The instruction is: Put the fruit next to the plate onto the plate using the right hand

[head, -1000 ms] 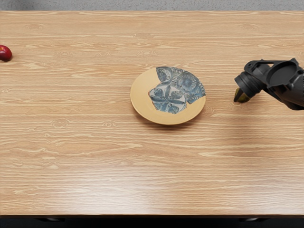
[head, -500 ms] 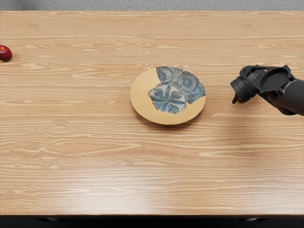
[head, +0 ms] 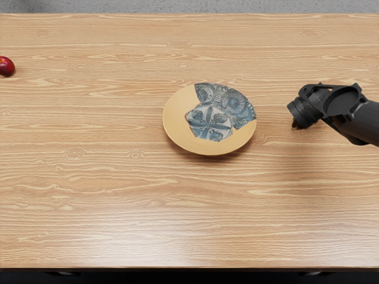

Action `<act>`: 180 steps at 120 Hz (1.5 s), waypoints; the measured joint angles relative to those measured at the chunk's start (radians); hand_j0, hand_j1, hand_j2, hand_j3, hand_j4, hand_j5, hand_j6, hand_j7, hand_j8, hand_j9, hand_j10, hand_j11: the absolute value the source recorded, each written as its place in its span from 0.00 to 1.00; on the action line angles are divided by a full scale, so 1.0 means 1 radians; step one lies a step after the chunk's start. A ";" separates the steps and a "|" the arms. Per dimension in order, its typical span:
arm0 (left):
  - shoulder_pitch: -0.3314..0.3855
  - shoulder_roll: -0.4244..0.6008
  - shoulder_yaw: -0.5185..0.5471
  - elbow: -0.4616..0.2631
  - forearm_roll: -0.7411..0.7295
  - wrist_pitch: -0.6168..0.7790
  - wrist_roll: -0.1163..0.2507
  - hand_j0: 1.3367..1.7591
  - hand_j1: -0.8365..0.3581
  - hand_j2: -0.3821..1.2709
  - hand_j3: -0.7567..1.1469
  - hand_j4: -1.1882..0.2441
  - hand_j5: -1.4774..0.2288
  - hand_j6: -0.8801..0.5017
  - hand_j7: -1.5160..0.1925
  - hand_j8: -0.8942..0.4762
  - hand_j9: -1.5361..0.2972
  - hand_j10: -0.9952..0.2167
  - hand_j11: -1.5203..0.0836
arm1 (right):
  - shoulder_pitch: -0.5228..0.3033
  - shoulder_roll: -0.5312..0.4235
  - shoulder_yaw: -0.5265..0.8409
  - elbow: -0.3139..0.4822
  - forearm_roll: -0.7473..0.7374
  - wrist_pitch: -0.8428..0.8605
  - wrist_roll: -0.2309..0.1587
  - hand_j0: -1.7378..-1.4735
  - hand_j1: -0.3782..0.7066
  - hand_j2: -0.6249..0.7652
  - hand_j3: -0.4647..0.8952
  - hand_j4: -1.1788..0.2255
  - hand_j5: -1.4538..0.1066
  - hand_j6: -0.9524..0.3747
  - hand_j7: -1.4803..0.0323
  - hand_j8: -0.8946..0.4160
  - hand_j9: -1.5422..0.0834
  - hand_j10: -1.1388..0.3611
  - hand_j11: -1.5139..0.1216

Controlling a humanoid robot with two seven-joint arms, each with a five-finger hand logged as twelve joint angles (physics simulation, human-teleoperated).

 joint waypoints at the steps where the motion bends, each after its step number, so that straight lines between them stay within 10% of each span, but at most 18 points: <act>1: 0.000 0.000 0.000 0.000 0.000 0.000 0.000 0.76 0.99 0.23 0.40 0.83 0.87 0.64 0.89 0.65 0.84 0.82 0.95 | 0.000 0.000 0.000 0.000 0.000 0.000 0.000 0.30 0.43 0.40 0.34 0.58 0.63 0.44 0.67 0.40 0.66 0.52 0.64; 27: 0.000 0.000 0.000 0.000 0.000 0.000 0.000 0.76 0.99 0.23 0.40 0.83 0.87 0.64 0.89 0.65 0.84 0.82 0.95 | -0.005 0.000 0.000 0.000 -0.001 0.006 0.000 0.31 0.53 0.42 0.34 0.50 0.53 0.42 0.56 0.34 0.56 0.44 0.54; 52: 0.000 0.000 0.000 0.000 0.000 0.000 0.000 0.76 0.99 0.23 0.40 0.83 0.87 0.64 0.89 0.65 0.84 0.82 0.95 | -0.020 -0.008 0.049 -0.002 -0.019 0.045 -0.003 0.37 0.67 0.48 0.34 0.27 0.38 0.63 0.35 0.60 0.28 0.55 0.31; 119: 0.000 0.000 0.000 0.000 0.000 0.000 0.000 0.76 0.99 0.23 0.40 0.83 0.87 0.64 0.89 0.65 0.84 0.82 0.95 | -0.061 -0.264 0.713 -0.015 0.011 0.617 0.001 0.32 0.70 0.78 0.34 0.25 0.17 0.59 0.24 0.52 0.23 0.45 0.20; 180: 0.000 0.000 0.000 0.000 0.000 0.000 0.000 0.76 0.99 0.23 0.40 0.83 0.87 0.64 0.89 0.65 0.84 0.82 0.95 | -0.002 -0.033 0.775 0.011 0.016 0.697 0.000 0.31 0.74 0.80 0.34 0.25 0.13 0.61 0.23 0.54 0.22 0.46 0.18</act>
